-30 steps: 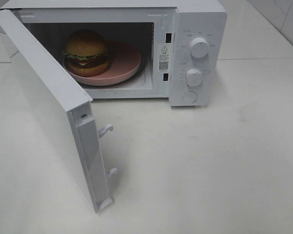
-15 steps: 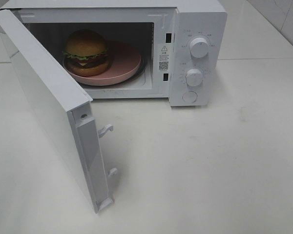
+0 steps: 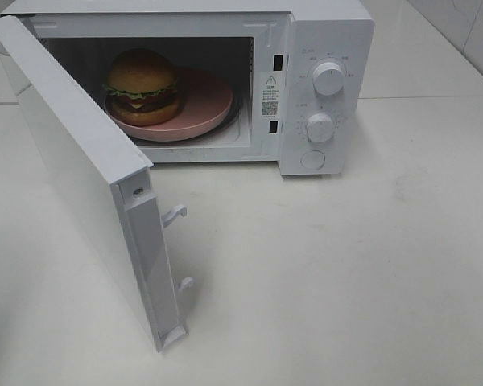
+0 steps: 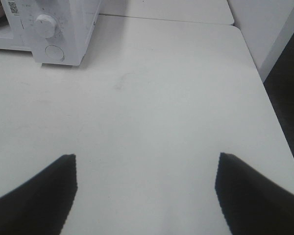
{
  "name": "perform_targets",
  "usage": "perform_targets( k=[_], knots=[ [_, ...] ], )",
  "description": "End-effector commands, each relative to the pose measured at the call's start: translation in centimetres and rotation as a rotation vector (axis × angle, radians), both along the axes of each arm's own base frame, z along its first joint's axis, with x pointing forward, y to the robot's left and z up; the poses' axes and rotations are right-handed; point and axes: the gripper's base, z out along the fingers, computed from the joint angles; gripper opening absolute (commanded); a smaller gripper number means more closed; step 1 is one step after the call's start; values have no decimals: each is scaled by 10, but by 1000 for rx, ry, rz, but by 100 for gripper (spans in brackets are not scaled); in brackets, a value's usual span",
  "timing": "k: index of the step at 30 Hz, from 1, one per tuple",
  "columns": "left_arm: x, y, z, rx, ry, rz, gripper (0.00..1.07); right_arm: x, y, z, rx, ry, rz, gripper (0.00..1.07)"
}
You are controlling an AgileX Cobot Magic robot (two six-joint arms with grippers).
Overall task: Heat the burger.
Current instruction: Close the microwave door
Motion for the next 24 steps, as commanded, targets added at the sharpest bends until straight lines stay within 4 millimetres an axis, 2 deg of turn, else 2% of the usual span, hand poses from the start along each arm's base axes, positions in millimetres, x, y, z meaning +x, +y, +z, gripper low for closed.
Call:
perform_targets(
  k=[1, 2, 5, 10, 24],
  knots=[
    [14, 1, 3, -6, -52, 12, 5, -4, -1, 0, 2, -44, -6, 76],
    [21, 2, 1, -15, -63, 19, 0, -4, -1, 0, 2, -44, -6, 76],
    [26, 2, 0, -21, -74, 25, 0, -4, -1, 0, 2, -44, -6, 76],
    [53, 6, -16, -21, -154, 63, 0, -4, -1, 0, 2, -44, -6, 76],
    [86, 18, -57, 61, -336, 147, 0, -4, -1, 0, 2, -44, -6, 76]
  ],
)
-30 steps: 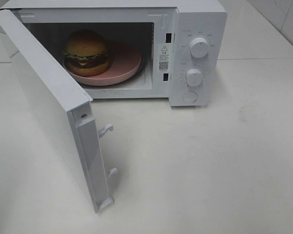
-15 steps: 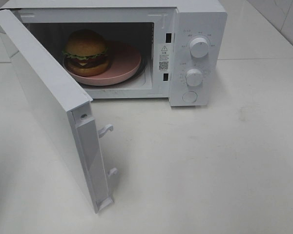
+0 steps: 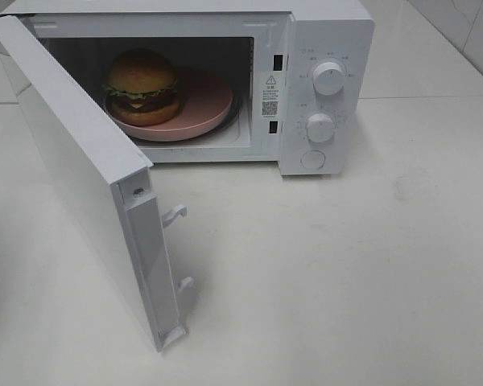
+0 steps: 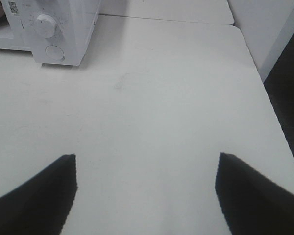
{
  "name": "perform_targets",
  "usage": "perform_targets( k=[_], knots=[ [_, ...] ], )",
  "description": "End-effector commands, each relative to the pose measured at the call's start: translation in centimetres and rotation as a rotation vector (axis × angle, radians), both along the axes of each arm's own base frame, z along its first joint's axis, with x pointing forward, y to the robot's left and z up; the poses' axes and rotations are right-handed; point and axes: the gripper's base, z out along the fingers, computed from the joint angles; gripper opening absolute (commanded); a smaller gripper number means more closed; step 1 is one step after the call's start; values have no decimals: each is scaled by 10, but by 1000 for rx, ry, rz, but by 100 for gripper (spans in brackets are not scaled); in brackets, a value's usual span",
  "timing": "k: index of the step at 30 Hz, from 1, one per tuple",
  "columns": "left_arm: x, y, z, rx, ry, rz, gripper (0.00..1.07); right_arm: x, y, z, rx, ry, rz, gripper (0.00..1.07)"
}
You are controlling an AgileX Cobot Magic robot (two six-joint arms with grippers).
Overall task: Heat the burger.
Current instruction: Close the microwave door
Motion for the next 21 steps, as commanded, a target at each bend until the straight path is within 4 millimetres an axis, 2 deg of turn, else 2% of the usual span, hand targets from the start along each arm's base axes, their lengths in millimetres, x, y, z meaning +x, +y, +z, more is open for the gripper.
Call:
perform_targets(
  k=[1, 7, 12, 17, 21],
  knots=[
    [6, 2, -3, 21, -65, 15, 0, -4, -1, 0, 2, -44, -6, 76],
    [22, 0, -17, 63, -117, -26, 0, -4, -1, 0, 2, -44, -6, 76],
    [37, -10, -28, 101, -143, -158, 0, -4, -1, 0, 2, -44, -6, 76],
    [49, -20, -39, -4, -189, -247, 0, -4, -1, 0, 2, -44, -6, 76],
    [57, -23, -42, 3, -183, -289, 0, -4, -1, 0, 2, -44, -6, 76]
  ],
)
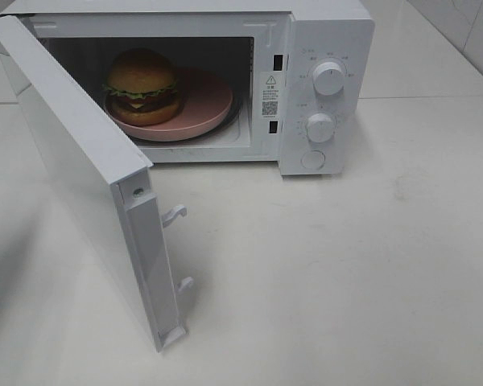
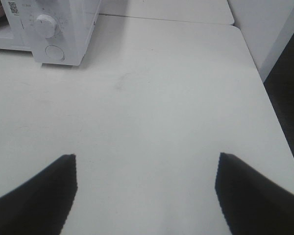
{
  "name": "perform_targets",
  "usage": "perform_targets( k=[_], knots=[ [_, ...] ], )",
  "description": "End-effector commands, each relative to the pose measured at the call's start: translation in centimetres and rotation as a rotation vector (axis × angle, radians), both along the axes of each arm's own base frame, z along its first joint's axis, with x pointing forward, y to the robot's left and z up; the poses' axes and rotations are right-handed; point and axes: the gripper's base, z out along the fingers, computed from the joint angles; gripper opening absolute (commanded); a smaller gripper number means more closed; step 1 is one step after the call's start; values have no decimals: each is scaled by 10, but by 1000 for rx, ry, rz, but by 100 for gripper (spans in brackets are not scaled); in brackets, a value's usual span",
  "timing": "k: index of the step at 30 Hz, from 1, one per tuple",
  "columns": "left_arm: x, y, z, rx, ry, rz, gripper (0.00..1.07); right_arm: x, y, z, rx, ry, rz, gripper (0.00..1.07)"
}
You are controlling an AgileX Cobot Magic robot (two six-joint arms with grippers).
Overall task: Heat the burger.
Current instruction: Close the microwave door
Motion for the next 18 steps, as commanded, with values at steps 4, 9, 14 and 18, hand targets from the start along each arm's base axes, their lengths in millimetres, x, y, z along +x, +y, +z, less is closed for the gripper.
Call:
perform_targets(
  k=[4, 9, 14, 18],
  knots=[
    [18, -24, -1, -2, -19, -143, 0, -4, -1, 0, 2, -44, -6, 76],
    [26, -42, -5, 24, -13, -210, 0, -4, -1, 0, 2, -44, -6, 76],
    [37, -61, -10, 3, 1, -233, 0, -4, -1, 0, 3, -44, -6, 76],
    [42, -66, -12, -21, 7, -221, 0, -4, -1, 0, 3, -44, -6, 76]
  ],
)
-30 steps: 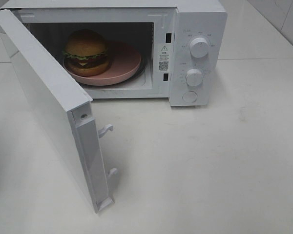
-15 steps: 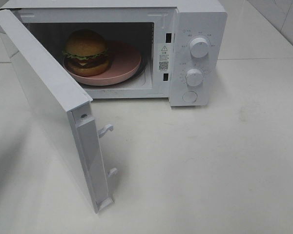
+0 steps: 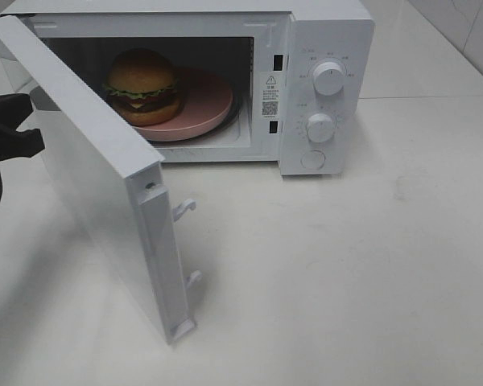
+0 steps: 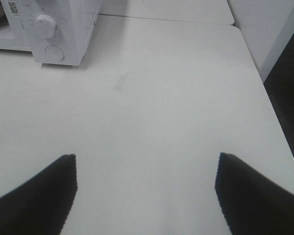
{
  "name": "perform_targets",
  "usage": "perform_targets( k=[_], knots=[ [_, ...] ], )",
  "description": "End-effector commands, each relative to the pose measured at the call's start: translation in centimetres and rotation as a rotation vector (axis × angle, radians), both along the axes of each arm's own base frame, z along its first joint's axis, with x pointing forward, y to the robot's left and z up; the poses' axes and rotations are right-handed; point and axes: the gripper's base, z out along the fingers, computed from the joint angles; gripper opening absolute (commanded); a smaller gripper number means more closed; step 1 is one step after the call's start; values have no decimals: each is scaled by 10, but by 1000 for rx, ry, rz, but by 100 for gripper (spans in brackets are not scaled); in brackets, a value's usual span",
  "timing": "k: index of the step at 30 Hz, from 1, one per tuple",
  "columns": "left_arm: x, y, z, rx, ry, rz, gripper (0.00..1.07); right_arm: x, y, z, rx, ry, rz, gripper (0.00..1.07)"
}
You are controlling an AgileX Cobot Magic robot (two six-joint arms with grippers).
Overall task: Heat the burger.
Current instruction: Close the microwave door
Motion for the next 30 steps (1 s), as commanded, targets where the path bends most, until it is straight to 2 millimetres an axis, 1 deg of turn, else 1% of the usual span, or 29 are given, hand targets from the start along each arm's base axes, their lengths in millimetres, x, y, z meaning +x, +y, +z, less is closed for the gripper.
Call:
perform_targets(
  k=[1, 3, 4, 6, 7, 8, 11, 13, 14, 16, 17, 19, 22, 23, 25, 27, 29, 30],
  knots=[
    [8, -12, 3, -30, -30, -16, 0, -4, -1, 0, 3, -44, -6, 76],
    [10, -15, 3, -30, -29, -24, 0, -4, -1, 0, 3, -44, -6, 76],
    [13, -22, 3, -32, -33, -45, 0, -4, -1, 0, 3, -44, -6, 76],
    [14, -26, 3, -33, -31, -54, 0, -4, -1, 0, 3, -44, -6, 76],
    [18, -32, 3, -39, -28, -63, 0, -4, -1, 0, 3, -44, -6, 76],
    [21, -38, 1, -44, -13, -62, 0, -4, -1, 0, 3, -44, -6, 76],
    [23, -41, 1, -47, -7, -59, 0, -4, -1, 0, 3, -44, -6, 76],
    [27, -48, 2, -50, 1, -48, 0, -4, -1, 0, 3, -44, -6, 76],
    [27, -48, 2, -50, 1, -48, 0, -4, -1, 0, 3, -44, -6, 76],
    [30, -59, 2, -42, -5, -26, 0, -4, -1, 0, 3, -44, -6, 76],
    [30, -59, 2, -42, -5, -26, 0, -4, -1, 0, 3, -44, -6, 76],
    [32, -69, 1, -36, 2, -21, 0, -4, -1, 0, 3, -44, -6, 76],
    [33, -72, 0, -33, 2, -21, 0, -4, -1, 0, 3, -44, -6, 76],
    [34, -79, 1, -39, 1, -24, 0, -4, -1, 0, 3, -44, -6, 76],
    [35, -83, 0, -39, 1, -25, 0, -4, -1, 0, 3, -44, -6, 76],
    [39, -94, 0, -38, 1, -16, 0, -4, -1, 0, 2, -44, -6, 76],
    [39, -96, -1, -40, 5, -10, 0, -4, -1, 0, 2, -44, -6, 76],
    [41, -102, -1, -37, 9, -2, 0, -4, -1, 0, 2, -44, -6, 76]
  ],
)
